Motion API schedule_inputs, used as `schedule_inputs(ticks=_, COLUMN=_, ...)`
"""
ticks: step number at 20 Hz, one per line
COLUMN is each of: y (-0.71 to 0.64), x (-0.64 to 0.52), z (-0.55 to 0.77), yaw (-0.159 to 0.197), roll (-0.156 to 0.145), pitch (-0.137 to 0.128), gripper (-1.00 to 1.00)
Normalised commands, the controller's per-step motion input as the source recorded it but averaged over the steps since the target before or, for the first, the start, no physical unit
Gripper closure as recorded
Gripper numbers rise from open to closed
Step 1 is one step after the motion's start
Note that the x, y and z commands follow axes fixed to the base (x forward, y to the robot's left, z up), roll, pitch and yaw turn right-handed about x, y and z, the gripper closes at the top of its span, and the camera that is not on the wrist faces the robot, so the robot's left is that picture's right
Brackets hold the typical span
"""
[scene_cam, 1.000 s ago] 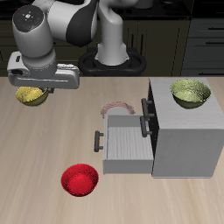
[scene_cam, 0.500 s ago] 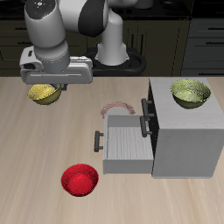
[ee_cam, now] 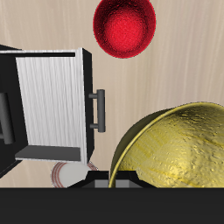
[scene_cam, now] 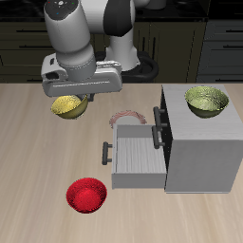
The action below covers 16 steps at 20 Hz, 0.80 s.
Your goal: Place the yellow bowl in the bottom drawer of the white cabinet
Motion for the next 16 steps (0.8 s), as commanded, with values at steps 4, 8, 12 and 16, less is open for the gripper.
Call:
schedule_inputs(ticks=4, y=0.35, x=0.15, z=0.05, yaw=-0.015, roll=0.053, pitch=-0.001, gripper=1.00)
schedule_inputs(ticks=8, y=0.55, x=0.17, z=0.06, yaw=-0.026, roll=0.079, pitch=-0.005, gripper=1.00)
schedule_inputs(ticks=12, y=0.37, x=0.14, z=-0.02, yaw=-0.010, roll=0.062, pitch=0.003, gripper=1.00)
schedule_inputs(ticks=16, y=0.31, x=0.15, z=-0.14, yaw=-0.003, roll=0.042, pitch=0.021, gripper=1.00)
